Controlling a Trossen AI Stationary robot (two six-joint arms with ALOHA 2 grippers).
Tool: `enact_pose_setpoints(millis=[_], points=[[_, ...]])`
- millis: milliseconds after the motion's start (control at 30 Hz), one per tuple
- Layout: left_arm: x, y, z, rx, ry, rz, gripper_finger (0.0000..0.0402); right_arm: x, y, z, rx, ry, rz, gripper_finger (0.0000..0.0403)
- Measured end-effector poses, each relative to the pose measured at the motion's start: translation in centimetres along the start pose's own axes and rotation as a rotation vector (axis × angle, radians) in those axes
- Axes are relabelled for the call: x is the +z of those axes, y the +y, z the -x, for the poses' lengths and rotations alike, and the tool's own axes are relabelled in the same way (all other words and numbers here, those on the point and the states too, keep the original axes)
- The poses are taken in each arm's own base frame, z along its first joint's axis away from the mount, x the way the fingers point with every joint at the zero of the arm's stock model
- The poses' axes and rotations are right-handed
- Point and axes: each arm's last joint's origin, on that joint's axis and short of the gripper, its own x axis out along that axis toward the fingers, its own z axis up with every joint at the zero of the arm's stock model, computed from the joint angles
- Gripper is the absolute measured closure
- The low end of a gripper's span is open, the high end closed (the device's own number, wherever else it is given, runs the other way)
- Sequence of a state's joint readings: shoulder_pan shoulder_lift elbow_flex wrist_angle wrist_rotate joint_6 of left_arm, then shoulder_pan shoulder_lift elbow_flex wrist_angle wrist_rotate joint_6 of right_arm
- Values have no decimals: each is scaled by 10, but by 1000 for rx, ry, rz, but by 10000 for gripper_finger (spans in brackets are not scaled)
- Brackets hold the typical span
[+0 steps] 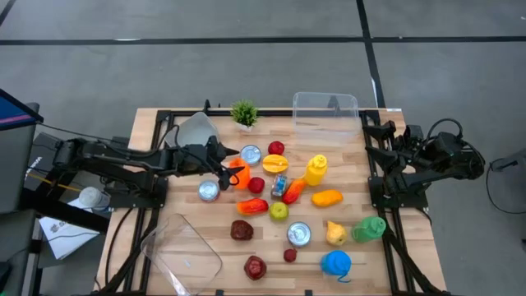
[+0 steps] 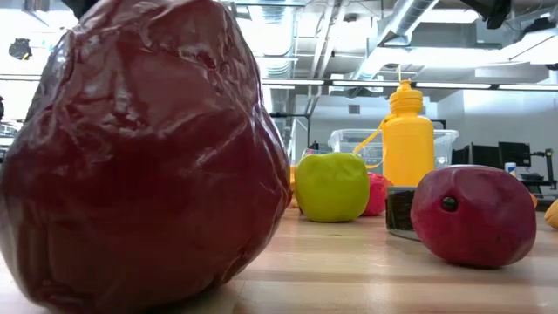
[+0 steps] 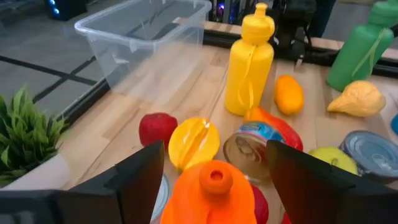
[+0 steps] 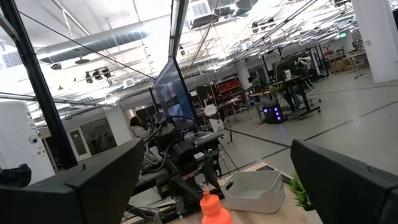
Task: Pick & Place Food Item
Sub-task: Put the yellow tumbler into the top transparent bin
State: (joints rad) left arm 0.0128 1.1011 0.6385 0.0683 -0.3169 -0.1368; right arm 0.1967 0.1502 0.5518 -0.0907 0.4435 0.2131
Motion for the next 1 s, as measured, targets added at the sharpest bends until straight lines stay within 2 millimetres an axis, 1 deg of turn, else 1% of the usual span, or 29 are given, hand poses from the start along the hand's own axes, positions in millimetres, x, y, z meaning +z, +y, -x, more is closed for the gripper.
enact_pose_setpoints(millis=[233,667,767,867,1000], points=[[-10,1,-2,10,-4,3,148,0,0,0,-1,0,2,3],[-9,1,-1,12,-14,4,185,0,0,0,-13,0,4,3],[-9,1,-1,12,-17,5,180,-2,-1,-2,-77,3,13,3],[-9,1,-1,12,-16,5,165,-8,-2,-7,-130,49,47,3],[-9,1,-1,12,-16,4,148,-25,1,-21,-171,182,120,3]])
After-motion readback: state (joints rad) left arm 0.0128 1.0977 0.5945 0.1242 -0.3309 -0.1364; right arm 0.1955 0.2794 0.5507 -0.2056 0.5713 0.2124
